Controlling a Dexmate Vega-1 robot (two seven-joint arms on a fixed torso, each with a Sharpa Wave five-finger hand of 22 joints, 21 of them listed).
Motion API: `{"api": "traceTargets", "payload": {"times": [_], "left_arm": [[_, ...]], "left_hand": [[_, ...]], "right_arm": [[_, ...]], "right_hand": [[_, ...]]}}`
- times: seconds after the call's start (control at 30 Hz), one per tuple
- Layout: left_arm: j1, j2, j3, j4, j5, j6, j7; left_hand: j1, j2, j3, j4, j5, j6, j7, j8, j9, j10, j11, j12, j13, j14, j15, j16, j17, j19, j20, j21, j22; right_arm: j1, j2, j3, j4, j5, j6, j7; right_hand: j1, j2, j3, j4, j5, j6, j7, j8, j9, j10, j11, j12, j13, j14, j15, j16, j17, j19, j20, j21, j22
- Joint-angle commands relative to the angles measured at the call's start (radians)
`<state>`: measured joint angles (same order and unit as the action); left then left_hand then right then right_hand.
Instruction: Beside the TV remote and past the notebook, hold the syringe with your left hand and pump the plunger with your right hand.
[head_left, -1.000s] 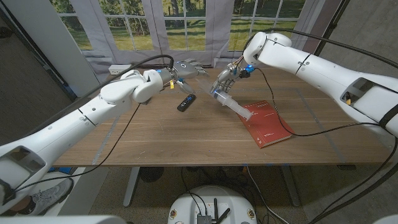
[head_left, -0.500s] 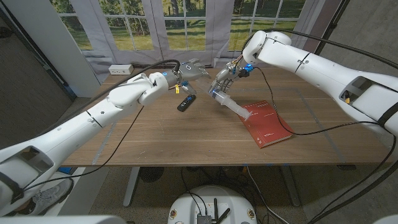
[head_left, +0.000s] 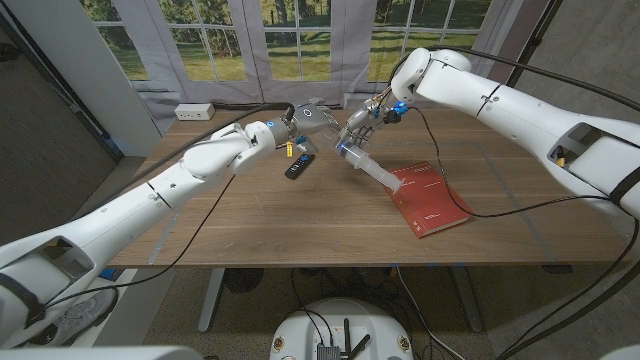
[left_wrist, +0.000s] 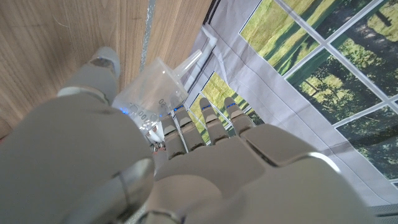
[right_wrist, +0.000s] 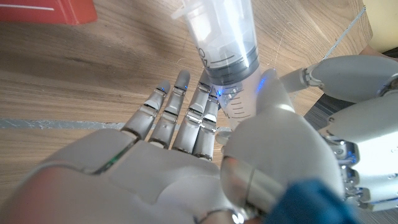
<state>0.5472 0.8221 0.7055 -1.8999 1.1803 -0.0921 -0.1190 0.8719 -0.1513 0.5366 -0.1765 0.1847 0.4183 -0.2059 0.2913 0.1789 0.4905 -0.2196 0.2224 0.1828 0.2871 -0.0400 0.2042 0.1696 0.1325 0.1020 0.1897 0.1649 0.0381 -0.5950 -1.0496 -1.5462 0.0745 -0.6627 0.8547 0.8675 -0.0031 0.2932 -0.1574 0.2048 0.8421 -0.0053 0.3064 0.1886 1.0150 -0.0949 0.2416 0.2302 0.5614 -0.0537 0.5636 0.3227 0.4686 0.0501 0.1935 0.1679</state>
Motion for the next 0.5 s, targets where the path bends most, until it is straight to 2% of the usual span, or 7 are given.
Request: {"api": "traceTargets", "payload": {"times": [0.03,0.1,0.23,0.3,0.5], "left_arm": [[0.008,-0.011,0.017,0.027,0.046,0.007,0.116],[0.008,-0.011,0.02,0.032,0.052,0.007,0.134],[0.014,-0.013,0.025,0.039,0.061,0.013,0.17],[0.015,-0.012,0.026,0.04,0.064,0.013,0.188],[0.019,-0.01,0.029,0.039,0.075,0.023,0.215]], "left_hand": [[0.029,0.004,-0.025,0.002,0.0,0.067,0.004,0.015,0.006,0.054,-0.001,-0.003,0.003,0.046,-0.134,0.005,0.004,0.043,-0.011,0.009,0.004],[0.04,0.007,-0.042,0.004,0.0,0.093,-0.005,0.015,0.006,0.084,-0.002,-0.006,0.004,0.063,-0.143,0.003,0.005,0.061,-0.014,0.007,0.004],[0.056,0.014,-0.063,0.006,0.001,0.145,0.0,0.02,0.006,0.129,-0.002,-0.006,0.004,0.095,-0.151,0.004,0.006,0.093,-0.031,0.009,0.004],[0.068,0.024,-0.083,0.008,0.001,0.186,-0.004,0.019,0.006,0.18,-0.003,-0.003,0.005,0.129,-0.155,0.006,0.008,0.117,-0.037,0.009,0.005],[0.085,0.036,-0.111,0.01,0.002,0.273,0.007,0.026,0.005,0.238,-0.004,-0.004,0.005,0.17,-0.16,0.007,0.01,0.153,-0.044,0.009,0.005]], "right_arm": [[-0.006,-0.005,0.004,-0.012,0.008,0.003,0.0],[-0.007,-0.005,0.006,-0.012,0.011,0.002,0.0],[-0.007,-0.006,0.005,-0.013,0.011,0.0,0.0],[-0.006,-0.006,0.004,-0.013,0.011,0.002,0.001],[-0.008,-0.007,0.004,-0.012,0.012,0.002,0.0]], "right_hand": [[-0.041,0.056,-0.001,0.006,0.005,0.124,-0.111,0.0,0.006,0.072,-0.065,0.008,0.001,0.012,-0.099,0.002,0.004,0.004,0.006,0.0,0.002],[-0.042,0.056,-0.002,0.006,0.004,0.125,-0.11,0.0,0.006,0.073,-0.064,0.008,0.001,0.011,-0.1,0.002,0.004,0.004,0.006,0.0,0.002],[-0.042,0.058,-0.001,0.006,0.005,0.125,-0.109,-0.001,0.006,0.074,-0.065,0.008,0.001,0.011,-0.1,0.002,0.004,0.004,0.005,0.0,0.002],[-0.043,0.059,-0.001,0.007,0.005,0.125,-0.108,-0.001,0.006,0.071,-0.065,0.007,0.001,0.01,-0.099,0.001,0.004,0.005,0.004,0.0,0.002],[-0.044,0.06,-0.001,0.007,0.005,0.128,-0.109,-0.002,0.006,0.073,-0.066,0.008,0.001,0.011,-0.099,0.001,0.005,0.005,0.004,0.0,0.002]]}}
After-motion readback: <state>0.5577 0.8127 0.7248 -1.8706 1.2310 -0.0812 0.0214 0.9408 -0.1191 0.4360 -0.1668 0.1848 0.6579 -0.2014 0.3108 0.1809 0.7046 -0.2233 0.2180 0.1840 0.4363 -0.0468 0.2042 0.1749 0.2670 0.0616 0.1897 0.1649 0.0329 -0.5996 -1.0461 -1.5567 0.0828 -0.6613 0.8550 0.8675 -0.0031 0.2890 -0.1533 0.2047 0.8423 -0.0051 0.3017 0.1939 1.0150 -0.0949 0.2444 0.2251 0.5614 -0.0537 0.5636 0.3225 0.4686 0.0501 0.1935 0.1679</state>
